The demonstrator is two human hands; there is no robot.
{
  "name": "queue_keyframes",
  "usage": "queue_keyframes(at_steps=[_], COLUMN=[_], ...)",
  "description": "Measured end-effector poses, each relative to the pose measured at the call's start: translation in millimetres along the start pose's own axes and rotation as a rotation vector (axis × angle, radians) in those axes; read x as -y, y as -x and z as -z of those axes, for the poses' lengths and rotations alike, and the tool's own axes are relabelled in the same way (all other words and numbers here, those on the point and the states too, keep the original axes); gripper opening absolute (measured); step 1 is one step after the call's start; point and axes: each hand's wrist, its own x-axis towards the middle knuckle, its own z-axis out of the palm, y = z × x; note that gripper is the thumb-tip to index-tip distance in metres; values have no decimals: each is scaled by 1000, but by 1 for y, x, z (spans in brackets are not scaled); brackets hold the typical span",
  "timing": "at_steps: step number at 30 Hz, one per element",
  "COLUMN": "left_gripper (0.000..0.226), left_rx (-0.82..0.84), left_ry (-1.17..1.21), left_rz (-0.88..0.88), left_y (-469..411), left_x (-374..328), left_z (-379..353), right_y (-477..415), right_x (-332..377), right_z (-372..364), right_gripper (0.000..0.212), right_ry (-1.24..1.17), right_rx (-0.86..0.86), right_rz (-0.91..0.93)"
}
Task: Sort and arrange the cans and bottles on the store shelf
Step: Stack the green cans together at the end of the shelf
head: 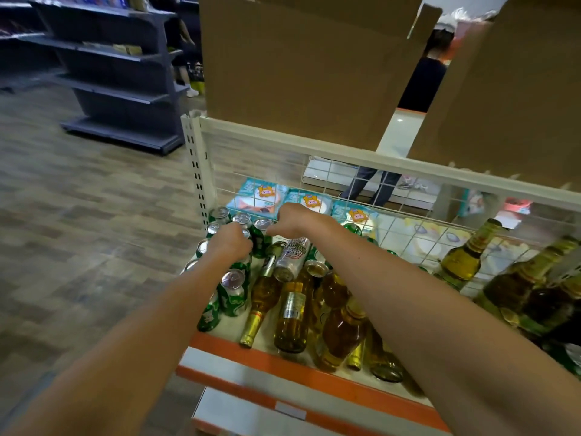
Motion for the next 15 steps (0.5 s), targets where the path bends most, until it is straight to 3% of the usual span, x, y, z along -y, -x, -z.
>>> queue_keyframes(at_steps=[5,15], left_gripper=[42,43], left_rx=[58,14], left_ry=[-56,-193], left_rz=[-230,-576], left_y=[8,79], left_x=[-51,-204], left_z=[43,77], right_y=[28,131], right_x=[-16,-118], right_z=[25,74], right_gripper=[30,36], right_ry=[70,51], right_rx=[-73,-204], right_rz=[-50,-270])
